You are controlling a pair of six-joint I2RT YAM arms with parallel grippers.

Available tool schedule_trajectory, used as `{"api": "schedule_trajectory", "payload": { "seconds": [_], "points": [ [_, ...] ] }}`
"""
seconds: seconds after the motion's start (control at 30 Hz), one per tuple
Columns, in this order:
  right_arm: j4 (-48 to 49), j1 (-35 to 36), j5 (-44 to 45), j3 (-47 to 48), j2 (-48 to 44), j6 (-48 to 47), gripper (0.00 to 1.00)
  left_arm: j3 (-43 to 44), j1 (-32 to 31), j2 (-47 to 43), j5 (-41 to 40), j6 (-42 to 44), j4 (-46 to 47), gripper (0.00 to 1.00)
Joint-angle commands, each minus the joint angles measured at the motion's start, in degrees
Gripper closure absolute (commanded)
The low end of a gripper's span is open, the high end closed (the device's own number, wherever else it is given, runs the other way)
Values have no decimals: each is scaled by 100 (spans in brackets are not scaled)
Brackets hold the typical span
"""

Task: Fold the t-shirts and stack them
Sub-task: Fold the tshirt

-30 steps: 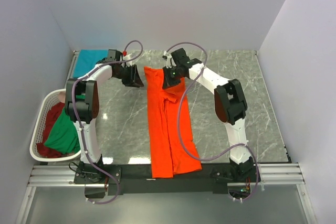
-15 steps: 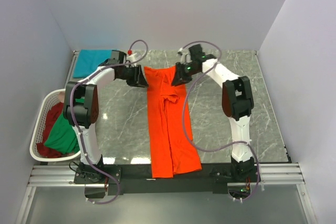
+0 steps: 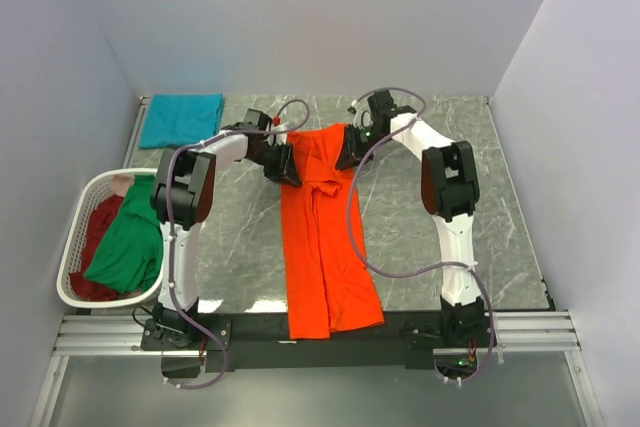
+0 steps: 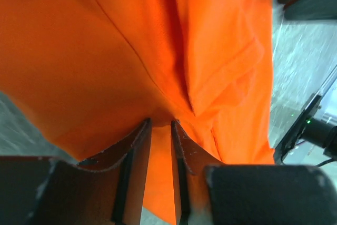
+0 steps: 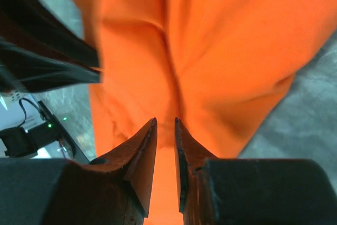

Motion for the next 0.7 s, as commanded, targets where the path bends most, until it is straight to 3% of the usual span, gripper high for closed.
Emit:
{"api": "schedule_trajectory", "payload": {
  "seconds": [0.0,0.23,0.4,0.57,0.67],
  "points": [
    [-125,-63,-94,93,384,324,72,625,32,331,-360,151,-342,71],
    [32,-230,713,917,956,834,52,1415,119,955,-326,310,-352,69],
    [173,-362,829,1578,1115,651,49,1918,452,1044,-80,241,-63,60],
    [77,-406,312,1483,352,404,48,1892,682,273,106,248,229,55],
    [164,-406,-233,676,-430,369,51,1288,673,-386,298,425,122,55]
  ]
}}
